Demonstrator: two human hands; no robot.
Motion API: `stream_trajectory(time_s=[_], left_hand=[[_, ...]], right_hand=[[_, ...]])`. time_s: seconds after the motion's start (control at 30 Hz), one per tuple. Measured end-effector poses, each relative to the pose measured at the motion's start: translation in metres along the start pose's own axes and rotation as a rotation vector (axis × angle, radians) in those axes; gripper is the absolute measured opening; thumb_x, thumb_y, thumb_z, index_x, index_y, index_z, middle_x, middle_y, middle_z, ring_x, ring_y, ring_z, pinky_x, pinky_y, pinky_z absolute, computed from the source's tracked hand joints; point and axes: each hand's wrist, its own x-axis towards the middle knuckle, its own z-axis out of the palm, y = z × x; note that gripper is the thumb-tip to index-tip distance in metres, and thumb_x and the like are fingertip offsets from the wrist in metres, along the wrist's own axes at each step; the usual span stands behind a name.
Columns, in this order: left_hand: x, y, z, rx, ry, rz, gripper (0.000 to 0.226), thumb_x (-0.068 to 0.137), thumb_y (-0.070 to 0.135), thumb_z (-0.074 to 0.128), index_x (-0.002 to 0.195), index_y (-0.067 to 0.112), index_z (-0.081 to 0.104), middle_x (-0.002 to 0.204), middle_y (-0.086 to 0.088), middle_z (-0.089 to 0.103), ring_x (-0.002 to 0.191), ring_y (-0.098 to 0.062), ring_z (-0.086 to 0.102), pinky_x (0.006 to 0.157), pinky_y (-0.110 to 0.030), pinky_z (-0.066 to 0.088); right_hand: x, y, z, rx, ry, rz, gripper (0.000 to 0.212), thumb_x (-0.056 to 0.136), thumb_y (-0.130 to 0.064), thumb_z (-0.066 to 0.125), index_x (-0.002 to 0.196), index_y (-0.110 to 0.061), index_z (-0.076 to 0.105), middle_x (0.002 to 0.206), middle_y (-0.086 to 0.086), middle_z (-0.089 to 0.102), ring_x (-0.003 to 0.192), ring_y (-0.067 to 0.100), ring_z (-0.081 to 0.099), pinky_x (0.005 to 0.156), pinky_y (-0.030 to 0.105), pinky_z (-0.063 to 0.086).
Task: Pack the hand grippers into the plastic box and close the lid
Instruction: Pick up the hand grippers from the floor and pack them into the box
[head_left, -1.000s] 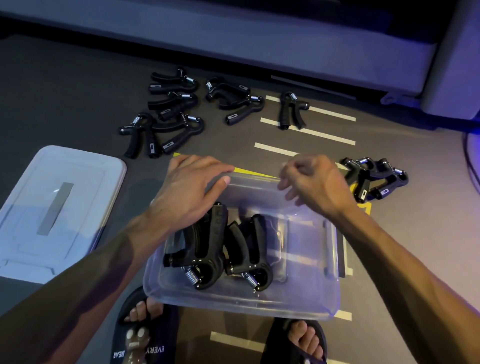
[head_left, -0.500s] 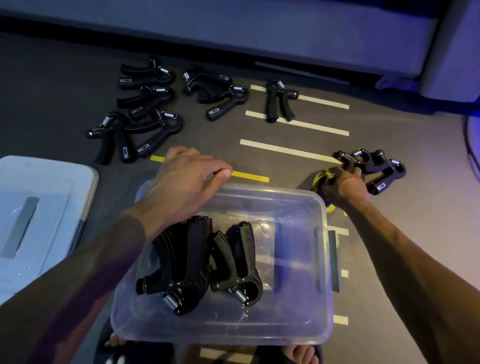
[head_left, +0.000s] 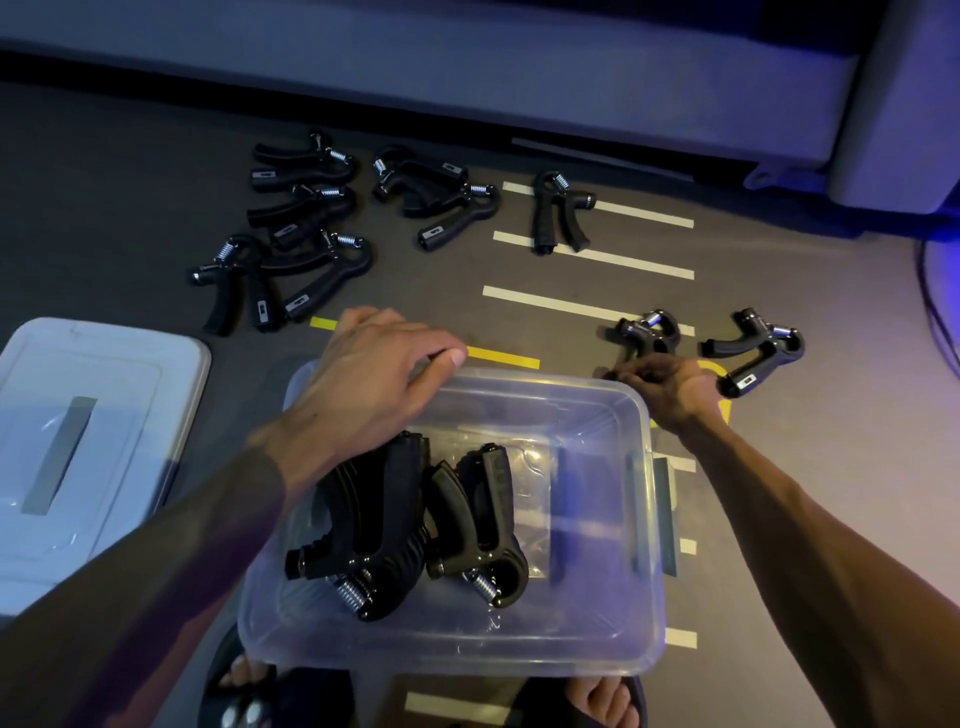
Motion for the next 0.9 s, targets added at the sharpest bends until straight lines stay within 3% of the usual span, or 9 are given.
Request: stream_trajectory(time_s=[0.07, 0.13, 0.3, 0.43, 0.5, 0.63, 0.7, 0.83, 0.9], left_hand=[[-0.006, 0.001, -0.004, 0.007, 0.012, 0.015, 0.034, 0.103, 0.046, 0.039, 0.111, 0.035, 0.071, 0.098, 0.02, 0.07, 0.091, -0.016, 0.056, 0.093, -0.036, 0.032], [-0.011, 0.003, -0.008, 0.007, 0.038, 0.032, 0.034, 0.103, 0.046, 0.04, 0.112, 0.034, 0.071, 0.095, 0.024, 0.063, 0.094, -0.016, 0.055, 0.092, -0.034, 0.031], [-0.022, 0.015, -0.021, -0.142, 0.144, -0.001, 0.029, 0.1, 0.041, 0.048, 0.112, 0.028, 0.071, 0.103, 0.013, 0.07, 0.097, -0.017, 0.06, 0.093, -0.043, 0.046], [-0.028, 0.026, -0.032, -0.431, 0.227, -0.161, 0.033, 0.095, 0.042, 0.056, 0.121, 0.026, 0.068, 0.111, 0.014, 0.07, 0.102, 0.003, 0.063, 0.094, -0.023, 0.05], [-0.029, 0.028, -0.035, -0.573, 0.235, -0.256, 0.032, 0.095, 0.04, 0.061, 0.123, 0.026, 0.065, 0.112, 0.014, 0.07, 0.099, 0.008, 0.063, 0.098, -0.025, 0.051], [-0.038, 0.032, -0.042, -0.686, 0.19, -0.232, 0.056, 0.084, 0.056, 0.06, 0.131, 0.026, 0.06, 0.119, 0.011, 0.069, 0.11, 0.001, 0.065, 0.1, -0.032, 0.052], [-0.048, 0.037, -0.046, -0.724, 0.127, -0.154, 0.058, 0.085, 0.056, 0.06, 0.137, 0.03, 0.056, 0.125, 0.012, 0.068, 0.117, -0.001, 0.063, 0.102, -0.029, 0.051], [-0.058, 0.045, -0.047, -0.78, -0.012, -0.068, 0.069, 0.082, 0.051, 0.07, 0.142, 0.023, 0.051, 0.132, 0.009, 0.065, 0.124, -0.003, 0.061, 0.105, -0.026, 0.048], [-0.06, 0.05, -0.043, -0.777, -0.021, -0.069, 0.057, 0.084, 0.043, 0.076, 0.133, 0.022, 0.055, 0.12, 0.009, 0.069, 0.112, 0.001, 0.065, 0.096, -0.021, 0.05]], right_hand=[[-0.014, -0.022, -0.003, 0.218, -0.02, -0.013, 0.018, 0.084, -0.007, 0.072, 0.07, -0.019, 0.073, 0.058, -0.01, 0.069, 0.061, 0.01, 0.062, 0.065, 0.026, 0.055], [-0.03, -0.05, -0.01, 0.413, -0.032, -0.01, 0.013, 0.088, -0.002, 0.066, 0.078, -0.009, 0.073, 0.054, -0.003, 0.062, 0.047, 0.006, 0.052, 0.048, 0.018, 0.042], [-0.069, -0.112, -0.029, 0.73, -0.126, -0.088, 0.017, 0.091, -0.002, 0.058, 0.085, -0.007, 0.072, 0.069, 0.012, 0.06, 0.059, 0.02, 0.057, 0.057, 0.026, 0.047], [-0.109, -0.152, -0.031, 0.865, -0.346, -0.209, 0.025, 0.091, 0.007, 0.047, 0.086, -0.01, 0.065, 0.069, 0.009, 0.064, 0.058, 0.021, 0.06, 0.057, 0.025, 0.047], [-0.128, -0.164, -0.026, 0.927, -0.503, -0.193, 0.027, 0.092, 0.008, 0.044, 0.093, -0.013, 0.061, 0.074, 0.012, 0.067, 0.06, 0.022, 0.063, 0.056, 0.024, 0.05], [-0.161, -0.172, -0.006, 0.92, -0.811, -0.183, 0.041, 0.087, 0.013, 0.049, 0.118, -0.013, 0.055, 0.09, 0.021, 0.064, 0.068, 0.025, 0.071, 0.063, 0.027, 0.06], [-0.172, -0.172, 0.004, 0.863, -0.897, -0.234, 0.051, 0.083, 0.016, 0.054, 0.126, -0.011, 0.051, 0.091, 0.015, 0.068, 0.076, 0.03, 0.073, 0.073, 0.034, 0.063], [-0.188, -0.174, 0.017, 0.588, -0.803, -0.422, 0.054, 0.08, 0.019, 0.066, 0.127, -0.002, 0.05, 0.105, 0.013, 0.071, 0.086, 0.029, 0.072, 0.079, 0.039, 0.061], [-0.193, -0.175, 0.023, 0.483, -0.712, -0.528, 0.049, 0.077, 0.019, 0.069, 0.121, 0.0, 0.056, 0.091, 0.001, 0.075, 0.08, 0.018, 0.07, 0.075, 0.035, 0.061]])
